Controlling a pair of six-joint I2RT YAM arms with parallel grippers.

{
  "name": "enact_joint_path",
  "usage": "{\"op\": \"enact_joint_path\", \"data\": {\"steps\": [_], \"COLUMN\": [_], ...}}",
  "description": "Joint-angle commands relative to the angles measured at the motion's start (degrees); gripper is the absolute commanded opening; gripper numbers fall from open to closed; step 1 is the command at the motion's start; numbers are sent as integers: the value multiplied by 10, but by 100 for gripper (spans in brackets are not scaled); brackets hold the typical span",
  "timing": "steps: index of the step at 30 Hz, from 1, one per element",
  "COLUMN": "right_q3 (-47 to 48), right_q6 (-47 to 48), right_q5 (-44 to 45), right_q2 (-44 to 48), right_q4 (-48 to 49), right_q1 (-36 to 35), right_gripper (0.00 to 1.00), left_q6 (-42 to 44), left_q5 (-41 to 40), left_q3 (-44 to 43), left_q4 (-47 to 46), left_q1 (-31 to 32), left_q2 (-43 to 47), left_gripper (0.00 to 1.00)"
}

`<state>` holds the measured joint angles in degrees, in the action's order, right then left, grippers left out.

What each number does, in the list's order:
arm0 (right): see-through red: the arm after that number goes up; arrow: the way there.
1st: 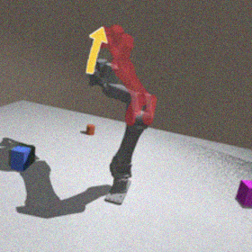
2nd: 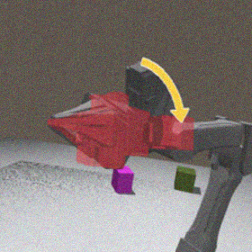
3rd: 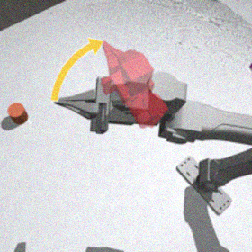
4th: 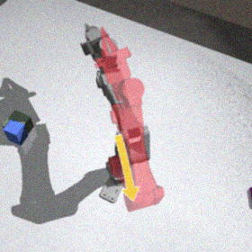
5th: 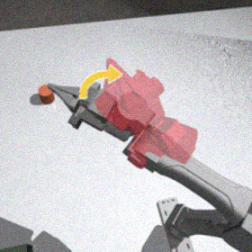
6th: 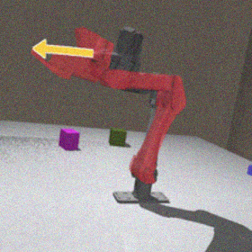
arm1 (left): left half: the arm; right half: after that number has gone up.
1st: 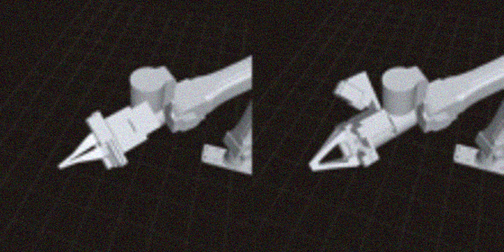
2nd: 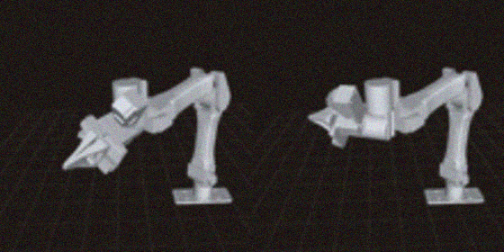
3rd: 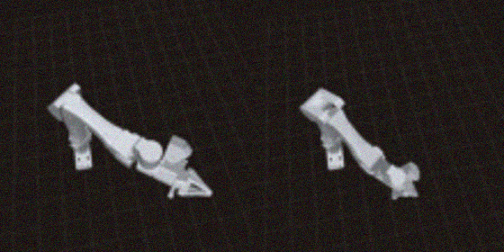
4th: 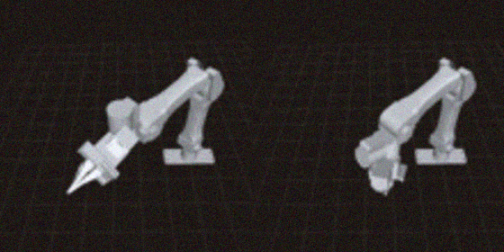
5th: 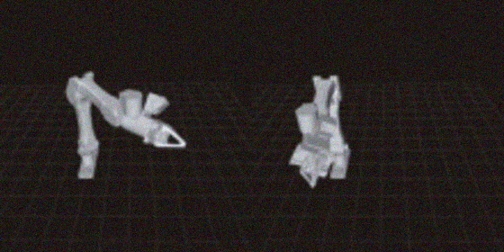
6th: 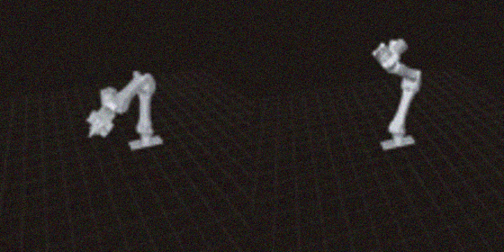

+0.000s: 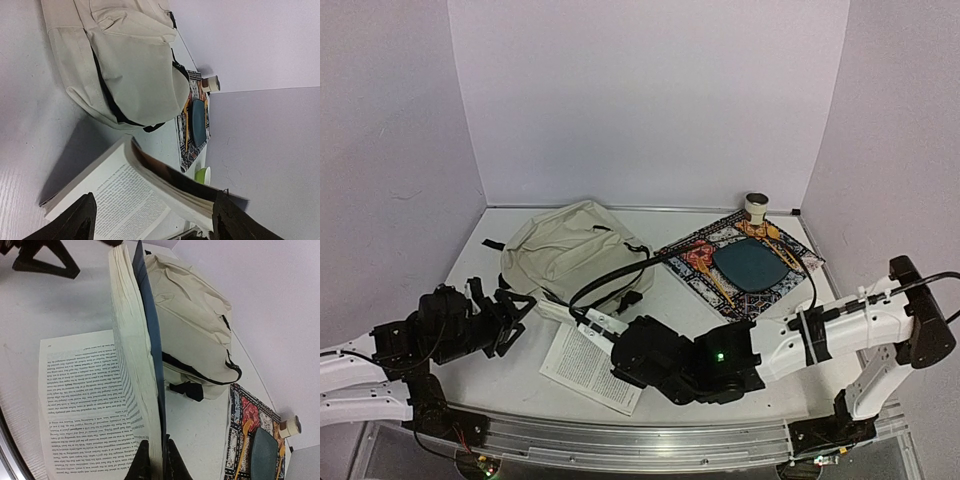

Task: Pack the student bag
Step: Pass from the right arm to the left

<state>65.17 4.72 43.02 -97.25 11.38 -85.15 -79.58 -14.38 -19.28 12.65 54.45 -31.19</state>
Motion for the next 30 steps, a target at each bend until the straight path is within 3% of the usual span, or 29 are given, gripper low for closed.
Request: {"op": "enact_joint_path", "data": {"steps": [1,5,14,21,30], "right_q3": [20,30,30,29,23], "right_q6": [2,6,-8,-18,4], "right_q5": [68,77,52,36,62], "right_q2": [59,79,129,117,50], "right_q4": [29,28,24,23,51], "right_q1": [5,8,33,68,86], "right_gripper": [0,0,0,0,0], "left_q6": [19,25,94,130,136], "left_q5": [-2,2,-2,122,167], "left_q3": [47,98,145,116,33], "left_q4": [-107,-222,-382,-556,-576], "left_q1": [1,1,-4,-44,-47], "left_q2": [0,-21,-70,-239,-281], "left_gripper": [82,82,87,87,89]}}
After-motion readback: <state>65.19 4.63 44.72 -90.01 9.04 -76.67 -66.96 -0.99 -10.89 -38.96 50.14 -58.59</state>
